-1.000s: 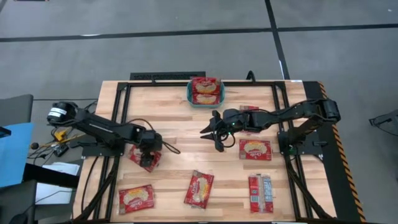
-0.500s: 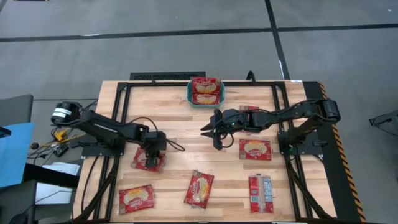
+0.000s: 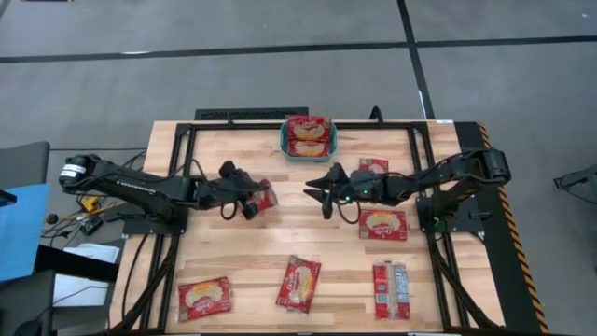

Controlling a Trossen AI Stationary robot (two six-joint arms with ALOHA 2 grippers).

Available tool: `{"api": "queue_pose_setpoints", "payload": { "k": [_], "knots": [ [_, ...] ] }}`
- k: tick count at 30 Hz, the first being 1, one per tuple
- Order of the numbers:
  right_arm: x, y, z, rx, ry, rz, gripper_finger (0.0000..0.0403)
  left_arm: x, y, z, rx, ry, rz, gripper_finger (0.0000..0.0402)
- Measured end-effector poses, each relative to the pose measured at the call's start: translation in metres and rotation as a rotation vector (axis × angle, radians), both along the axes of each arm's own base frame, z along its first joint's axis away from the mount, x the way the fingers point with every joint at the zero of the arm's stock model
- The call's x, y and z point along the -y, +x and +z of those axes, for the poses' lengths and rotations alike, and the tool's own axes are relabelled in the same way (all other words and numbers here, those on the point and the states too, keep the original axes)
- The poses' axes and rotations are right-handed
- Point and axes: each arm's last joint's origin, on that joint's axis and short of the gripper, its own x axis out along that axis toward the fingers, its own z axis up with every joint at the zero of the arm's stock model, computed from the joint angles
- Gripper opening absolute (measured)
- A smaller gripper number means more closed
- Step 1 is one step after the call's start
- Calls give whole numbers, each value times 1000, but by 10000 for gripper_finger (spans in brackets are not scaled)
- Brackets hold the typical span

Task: Sort popcorn bags into baskets
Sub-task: Put the red popcorn bag into the blue bin

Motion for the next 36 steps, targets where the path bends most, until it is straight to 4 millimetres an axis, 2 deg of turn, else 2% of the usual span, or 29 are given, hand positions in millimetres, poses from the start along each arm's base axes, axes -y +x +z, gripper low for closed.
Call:
{"api": "queue_pose_setpoints", "payload": {
  "k": [6, 9, 11, 15, 18, 25, 33, 36],
  "knots": [
    [-14, 9, -23, 64, -44, -44, 236, -2, 9, 26, 239, 98, 63, 0],
    [-22, 14, -29, 143, -107, -136, 246, -2, 11, 38, 338, 134, 56, 0],
    [-26, 15, -29, 229, -141, -200, 246, -1, 11, 45, 406, 133, 46, 0],
    [-27, 19, -28, 402, -160, -189, 237, -1, 11, 53, 488, 145, 49, 0],
    [-28, 30, -30, 405, -183, -171, 233, -2, 10, 58, 524, 157, 87, 0],
    [-31, 58, -18, 426, -301, -180, 230, -2, 9, 66, 600, 169, 93, 0],
    [-20, 70, 0, 482, -324, -237, 229, -2, 9, 67, 616, 166, 73, 0],
    [-16, 71, -2, 470, -307, -240, 209, -2, 9, 67, 617, 166, 70, 0]
  ]
}}
